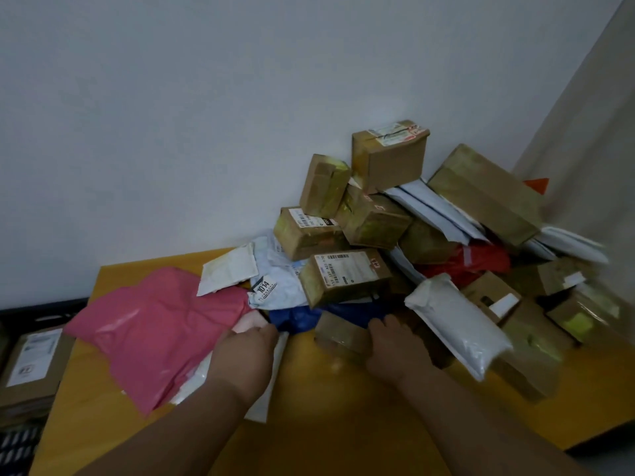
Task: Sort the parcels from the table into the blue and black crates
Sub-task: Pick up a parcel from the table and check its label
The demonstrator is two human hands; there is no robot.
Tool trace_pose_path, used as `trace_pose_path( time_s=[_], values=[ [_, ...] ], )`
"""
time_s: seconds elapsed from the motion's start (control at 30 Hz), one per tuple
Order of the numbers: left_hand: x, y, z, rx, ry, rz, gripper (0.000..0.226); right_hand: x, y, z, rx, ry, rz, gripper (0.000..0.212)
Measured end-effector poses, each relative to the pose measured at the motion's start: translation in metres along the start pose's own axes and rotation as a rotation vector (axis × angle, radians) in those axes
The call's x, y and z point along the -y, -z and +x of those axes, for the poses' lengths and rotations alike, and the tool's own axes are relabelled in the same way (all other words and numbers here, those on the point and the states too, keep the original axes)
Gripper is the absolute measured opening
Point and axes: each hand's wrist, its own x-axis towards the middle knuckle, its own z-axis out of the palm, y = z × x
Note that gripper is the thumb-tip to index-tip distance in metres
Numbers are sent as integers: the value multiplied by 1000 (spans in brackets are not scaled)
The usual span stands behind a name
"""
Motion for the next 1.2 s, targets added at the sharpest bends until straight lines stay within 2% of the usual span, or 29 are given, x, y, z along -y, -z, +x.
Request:
trace_pose_path(
  time_s=[0.07, 0.13, 0.23, 0.37, 0.47, 0.57, 0.77, 0.9, 1.0, 1.03, 1.07, 1.13, 1.2],
  values=[
    [-8, -8, -1, -50, 87, -87, 39, -5, 5, 0, 64, 8, 153, 37],
    [-16, -6, -3, -104, 260, -281, 21, -10, 13, -1, 124, -22, 340, 37],
    [-23, -2, -4, -78, 480, -488, 32, -14, 29, -5, 198, -62, 673, 33],
    [-25, 6, -14, -69, 599, -725, 35, -5, 43, -14, 226, -48, 886, 34],
    [-22, 13, -32, -66, 651, -856, 38, 14, 45, -32, 259, -16, 935, 31],
    [-13, 27, -58, -123, 709, -974, 25, 40, 41, -53, 259, 33, 974, 32],
    [38, 46, -136, -191, 712, -882, 6, 117, 14, -101, 248, 70, 1011, 31],
    [66, 58, -197, -213, 779, -849, 15, 178, -9, -136, 229, 144, 959, 36],
    [83, 67, -234, -224, 813, -892, 11, 218, -24, -158, 184, 226, 953, 38],
    [89, 69, -244, -202, 815, -939, 6, 230, -27, -164, 174, 256, 955, 37],
    [95, 72, -253, -167, 820, -1031, 14, 241, -30, -169, 164, 284, 955, 37],
    [103, 78, -266, -79, 784, -1353, 45, 262, -33, -175, 170, 344, 949, 37],
    [107, 85, -273, -8, 719, -1581, 55, 282, -36, -178, 221, 413, 939, 39]
  ],
)
